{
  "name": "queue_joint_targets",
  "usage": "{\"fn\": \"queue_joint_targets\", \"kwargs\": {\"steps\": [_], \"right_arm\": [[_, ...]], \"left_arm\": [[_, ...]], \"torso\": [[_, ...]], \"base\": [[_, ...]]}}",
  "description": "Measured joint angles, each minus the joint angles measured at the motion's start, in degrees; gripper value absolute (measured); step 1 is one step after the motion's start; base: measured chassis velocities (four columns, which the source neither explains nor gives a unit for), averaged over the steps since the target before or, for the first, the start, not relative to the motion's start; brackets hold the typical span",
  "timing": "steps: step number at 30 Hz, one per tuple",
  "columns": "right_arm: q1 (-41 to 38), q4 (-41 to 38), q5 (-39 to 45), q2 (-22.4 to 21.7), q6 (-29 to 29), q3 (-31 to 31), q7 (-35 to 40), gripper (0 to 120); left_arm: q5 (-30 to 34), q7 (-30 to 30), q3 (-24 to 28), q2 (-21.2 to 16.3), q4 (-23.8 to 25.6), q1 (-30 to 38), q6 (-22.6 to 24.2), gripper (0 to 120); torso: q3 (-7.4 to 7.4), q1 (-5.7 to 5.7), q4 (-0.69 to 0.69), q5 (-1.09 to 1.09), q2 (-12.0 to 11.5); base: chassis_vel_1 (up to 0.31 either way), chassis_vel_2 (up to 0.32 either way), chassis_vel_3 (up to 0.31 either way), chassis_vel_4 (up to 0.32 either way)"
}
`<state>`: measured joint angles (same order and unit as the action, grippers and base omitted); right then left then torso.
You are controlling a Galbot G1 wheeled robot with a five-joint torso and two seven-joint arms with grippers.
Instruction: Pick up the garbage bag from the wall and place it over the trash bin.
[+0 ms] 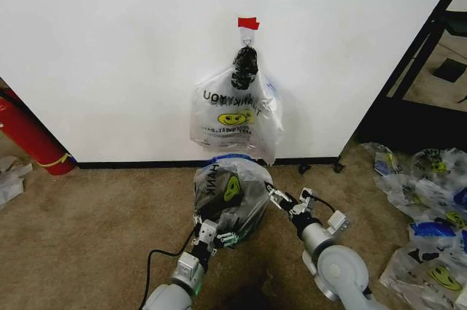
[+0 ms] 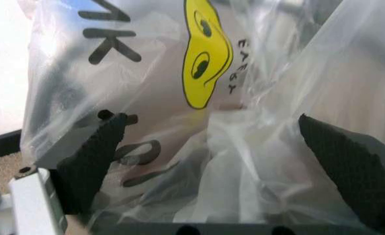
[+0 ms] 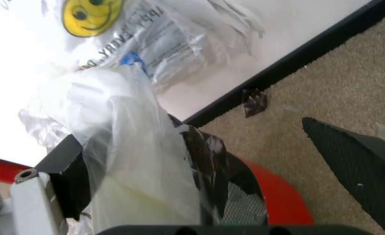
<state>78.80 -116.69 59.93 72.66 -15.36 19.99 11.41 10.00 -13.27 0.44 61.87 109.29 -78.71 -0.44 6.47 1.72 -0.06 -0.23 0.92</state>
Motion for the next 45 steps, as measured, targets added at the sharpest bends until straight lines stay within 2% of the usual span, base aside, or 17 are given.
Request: {"fn": "queue_joint_targets", "kwargs": {"steps": [11, 16, 19, 20, 24, 25, 29, 35, 40, 45], "right_arm": [[1.4, -6.4, 5.4, -2.0, -2.4, 4.4, 1.7, 100], [0.5, -10.5, 12.7, -3.9, -3.9, 10.3, 3.8, 100], [1.3, -12.1, 13.7, -5.0, -4.0, 11.3, 3.9, 100], [2.1, -12.6, 13.0, -5.4, -4.1, 11.1, 3.5, 100], [2.1, -10.8, 8.0, -4.8, -3.9, 8.5, 2.3, 100], [2.1, -10.8, 8.0, -4.8, -3.9, 8.5, 2.3, 100], [1.7, -8.2, 5.4, -2.5, -3.8, 6.9, 2.0, 100], [2.7, -5.4, 2.2, -0.5, -3.7, 6.2, 1.3, 100], [7.8, -5.2, -3.8, 0.6, -3.1, 3.3, -2.4, 100], [13.3, -4.8, -11.2, -0.4, -2.3, 0.1, -7.3, 100]], "left_arm": [[0.0, 0.0, 0.0, -0.5, -0.4, 0.2, 0.1, 100], [0.2, 0.2, 0.0, -0.5, -1.3, 0.2, -0.1, 100], [0.2, 0.1, -0.1, -0.3, -0.7, 0.2, -0.2, 100], [0.3, 0.0, -0.4, -0.1, 0.3, -0.2, -0.1, 100], [2.3, 0.1, -2.3, -0.1, 5.6, -1.9, -0.1, 100], [2.3, 0.1, -2.3, -0.1, 5.6, -1.9, -0.1, 100], [7.4, 1.3, -3.7, -3.3, 12.5, -3.4, -0.1, 100], [12.2, 1.4, -6.2, -5.6, 18.1, -6.5, 0.0, 100], [12.8, 0.2, -8.7, -3.7, 19.0, -11.1, -1.6, 100], [15.0, -2.4, -11.0, 0.5, 20.0, -14.7, -3.6, 100]], "torso": [[0.0, 0.0, 0.0, 0.0, 0.0], [0.0, 0.0, 0.0, 0.0, 0.0], [-0.01, 0.0, 0.0, 0.0, 0.0], [0.0, 0.0, -0.03, -0.02, 0.0], [0.01, 0.01, 0.02, 0.0, 0.0], [0.01, 0.01, 0.02, 0.0, 0.0], [0.0, 0.01, 0.01, 0.0, 0.0], [0.0, 0.01, -0.01, 0.0, 0.0], [0.0, 0.0, 0.01, -0.01, 0.0], [-0.01, 0.0, 0.01, -0.01, 0.0]], "base": [[0.0, 0.0, 0.0, 0.0], [0.0, 0.0, 0.0, 0.0], [0.0, 0.0, 0.0, 0.0], [0.0, 0.0, 0.0, 0.0], [0.0, 0.0, 0.0, 0.0], [0.0, 0.0, 0.0, 0.0], [0.0, 0.0, 0.0, 0.0], [0.0, 0.0, 0.0, 0.0], [0.0, 0.0, 0.0, 0.0], [0.0, 0.0, 0.0, 0.0]]}}
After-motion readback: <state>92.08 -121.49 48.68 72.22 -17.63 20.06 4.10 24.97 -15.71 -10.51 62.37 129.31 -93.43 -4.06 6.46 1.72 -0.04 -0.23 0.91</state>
